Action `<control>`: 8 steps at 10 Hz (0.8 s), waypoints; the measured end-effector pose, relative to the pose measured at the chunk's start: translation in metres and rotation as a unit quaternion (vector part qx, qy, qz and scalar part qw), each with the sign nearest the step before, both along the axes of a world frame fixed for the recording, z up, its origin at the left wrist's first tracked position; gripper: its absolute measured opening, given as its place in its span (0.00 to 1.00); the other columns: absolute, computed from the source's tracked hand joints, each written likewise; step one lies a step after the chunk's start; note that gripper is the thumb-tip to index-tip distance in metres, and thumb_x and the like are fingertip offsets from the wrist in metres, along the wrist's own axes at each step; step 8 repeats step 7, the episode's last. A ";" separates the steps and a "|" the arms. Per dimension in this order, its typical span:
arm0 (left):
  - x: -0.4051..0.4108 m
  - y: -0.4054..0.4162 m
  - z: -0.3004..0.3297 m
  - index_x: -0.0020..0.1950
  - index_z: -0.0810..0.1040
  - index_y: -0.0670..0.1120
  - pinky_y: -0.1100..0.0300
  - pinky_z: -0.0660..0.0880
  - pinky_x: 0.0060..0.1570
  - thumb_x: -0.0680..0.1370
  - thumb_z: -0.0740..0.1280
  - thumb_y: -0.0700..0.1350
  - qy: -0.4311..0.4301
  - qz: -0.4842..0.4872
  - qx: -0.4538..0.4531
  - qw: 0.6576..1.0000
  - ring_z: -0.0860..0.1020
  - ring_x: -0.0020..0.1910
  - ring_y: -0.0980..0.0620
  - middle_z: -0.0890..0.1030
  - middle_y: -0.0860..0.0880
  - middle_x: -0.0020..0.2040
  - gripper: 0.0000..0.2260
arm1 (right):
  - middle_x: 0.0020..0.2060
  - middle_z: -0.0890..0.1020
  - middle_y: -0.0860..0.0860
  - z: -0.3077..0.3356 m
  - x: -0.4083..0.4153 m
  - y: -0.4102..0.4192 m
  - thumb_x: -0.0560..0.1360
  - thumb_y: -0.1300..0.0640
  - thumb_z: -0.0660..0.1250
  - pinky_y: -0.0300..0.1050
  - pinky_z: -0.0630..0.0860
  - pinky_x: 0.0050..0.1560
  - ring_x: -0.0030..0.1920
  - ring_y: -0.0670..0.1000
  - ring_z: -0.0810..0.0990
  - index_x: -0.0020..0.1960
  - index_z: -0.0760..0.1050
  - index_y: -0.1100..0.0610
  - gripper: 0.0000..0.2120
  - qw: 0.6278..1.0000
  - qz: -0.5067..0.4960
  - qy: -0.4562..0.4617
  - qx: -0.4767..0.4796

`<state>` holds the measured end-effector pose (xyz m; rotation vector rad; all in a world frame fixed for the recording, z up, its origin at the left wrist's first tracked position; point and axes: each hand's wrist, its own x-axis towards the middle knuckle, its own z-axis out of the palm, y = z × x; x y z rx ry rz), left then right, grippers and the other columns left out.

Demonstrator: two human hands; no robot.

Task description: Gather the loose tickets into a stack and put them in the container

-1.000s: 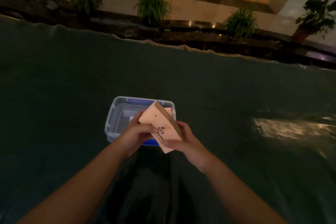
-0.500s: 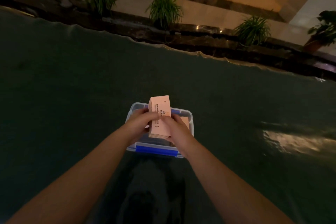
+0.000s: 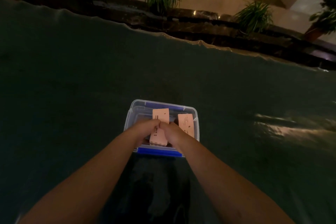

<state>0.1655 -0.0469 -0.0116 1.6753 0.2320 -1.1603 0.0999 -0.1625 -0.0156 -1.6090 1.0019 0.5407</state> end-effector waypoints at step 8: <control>0.000 0.008 0.041 0.55 0.76 0.51 0.59 0.75 0.38 0.81 0.69 0.47 -0.258 -0.116 0.061 0.957 0.79 0.45 0.57 0.80 0.53 0.49 0.04 | 0.54 0.82 0.47 0.051 -0.044 -0.008 0.84 0.56 0.65 0.38 0.82 0.44 0.58 0.50 0.83 0.62 0.76 0.49 0.07 0.977 0.047 -0.159 -0.137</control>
